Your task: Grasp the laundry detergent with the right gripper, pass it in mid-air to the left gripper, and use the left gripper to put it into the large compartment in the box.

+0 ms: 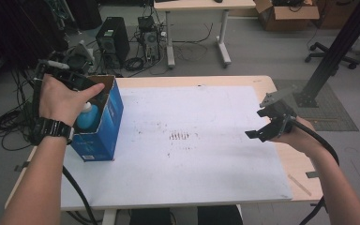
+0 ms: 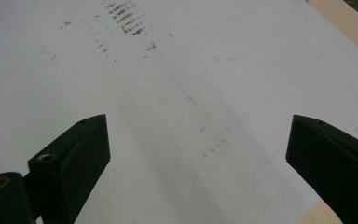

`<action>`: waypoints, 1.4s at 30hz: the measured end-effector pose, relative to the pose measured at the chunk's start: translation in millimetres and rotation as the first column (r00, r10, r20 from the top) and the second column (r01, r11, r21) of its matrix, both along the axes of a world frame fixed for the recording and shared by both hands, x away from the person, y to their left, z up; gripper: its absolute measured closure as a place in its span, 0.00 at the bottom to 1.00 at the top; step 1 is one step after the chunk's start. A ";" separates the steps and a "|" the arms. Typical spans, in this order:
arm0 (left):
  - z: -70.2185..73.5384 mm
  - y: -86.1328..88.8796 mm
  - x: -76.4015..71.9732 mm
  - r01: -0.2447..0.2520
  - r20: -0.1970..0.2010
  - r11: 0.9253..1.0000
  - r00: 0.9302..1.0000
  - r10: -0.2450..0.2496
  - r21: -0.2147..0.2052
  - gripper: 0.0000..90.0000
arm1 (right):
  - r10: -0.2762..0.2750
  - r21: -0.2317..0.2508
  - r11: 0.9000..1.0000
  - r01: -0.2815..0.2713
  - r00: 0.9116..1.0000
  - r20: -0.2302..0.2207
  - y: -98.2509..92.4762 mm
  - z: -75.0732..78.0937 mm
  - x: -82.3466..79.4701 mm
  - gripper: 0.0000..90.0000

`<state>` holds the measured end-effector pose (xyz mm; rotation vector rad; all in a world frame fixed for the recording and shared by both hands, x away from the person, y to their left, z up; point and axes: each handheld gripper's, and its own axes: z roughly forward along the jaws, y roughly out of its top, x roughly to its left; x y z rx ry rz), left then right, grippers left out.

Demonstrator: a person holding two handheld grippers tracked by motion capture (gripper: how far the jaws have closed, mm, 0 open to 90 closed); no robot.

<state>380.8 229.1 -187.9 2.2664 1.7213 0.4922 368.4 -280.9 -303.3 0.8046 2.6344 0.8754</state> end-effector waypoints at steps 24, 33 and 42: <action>-33.7 -112.4 -2.1 0.494 -0.033 0.867 0.867 -0.497 -0.062 0.08 | 0.160 0.040 0.986 -0.160 0.987 -0.008 21.0 15.7 -2.0 0.05; -59.7 -129.6 -4.7 0.565 -0.059 0.815 0.816 -0.575 -0.125 0.05 | 0.208 0.076 0.975 -0.207 0.978 -0.017 24.1 22.1 -2.3 0.04; -72.9 -136.8 -6.8 0.619 -0.085 0.771 0.769 -0.634 -0.151 0.05 | 0.234 0.091 0.969 -0.231 0.972 -0.025 26.8 22.4 0.2 0.03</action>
